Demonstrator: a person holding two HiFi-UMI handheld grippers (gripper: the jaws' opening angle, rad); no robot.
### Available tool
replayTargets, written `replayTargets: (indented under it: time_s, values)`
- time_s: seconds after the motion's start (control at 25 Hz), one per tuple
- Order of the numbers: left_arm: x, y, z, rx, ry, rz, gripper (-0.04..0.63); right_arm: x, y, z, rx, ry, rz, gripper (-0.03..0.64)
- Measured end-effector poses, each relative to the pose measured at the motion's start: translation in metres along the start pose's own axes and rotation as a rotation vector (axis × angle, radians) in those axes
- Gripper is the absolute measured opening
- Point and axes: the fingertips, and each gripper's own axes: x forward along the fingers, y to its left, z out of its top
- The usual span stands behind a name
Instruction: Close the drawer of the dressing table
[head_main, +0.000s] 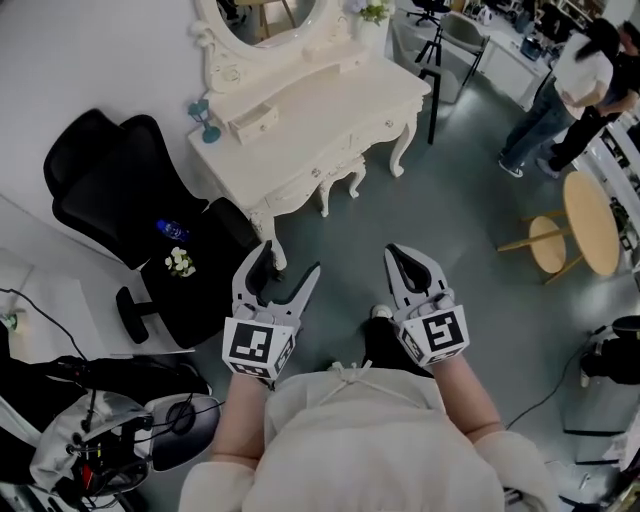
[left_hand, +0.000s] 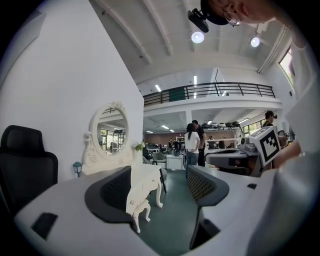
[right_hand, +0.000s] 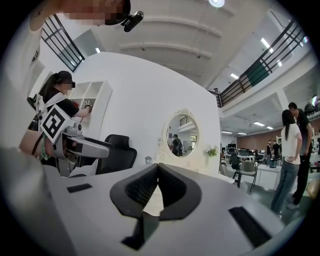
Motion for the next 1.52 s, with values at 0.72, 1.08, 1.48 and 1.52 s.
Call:
replayTargets:
  time_s: [0.72, 1.08, 1.48, 1.52]
  values:
    - [0.204, 0.076, 0.028, -0.062, 0.013, 0.42, 0.345, 0.202, -0.191, -0.013, -0.013, 0.024, 0.349, 0.006]
    - [0.261, 0.107, -0.004, -0.084, 0.092, 0.534, 0.345, 0.274, -0.216, -0.042, -0.036, 0.034, 0.483, 0.006]
    - [0.305, 0.2, -0.054, -0.132, 0.157, 0.644, 0.345, 0.392, -0.206, -0.067, -0.044, 0.054, 0.595, 0.006]
    - [0.311, 0.213, -0.059, -0.139, 0.162, 0.653, 0.345, 0.408, -0.204, -0.069, -0.045, 0.06, 0.607, 0.006]
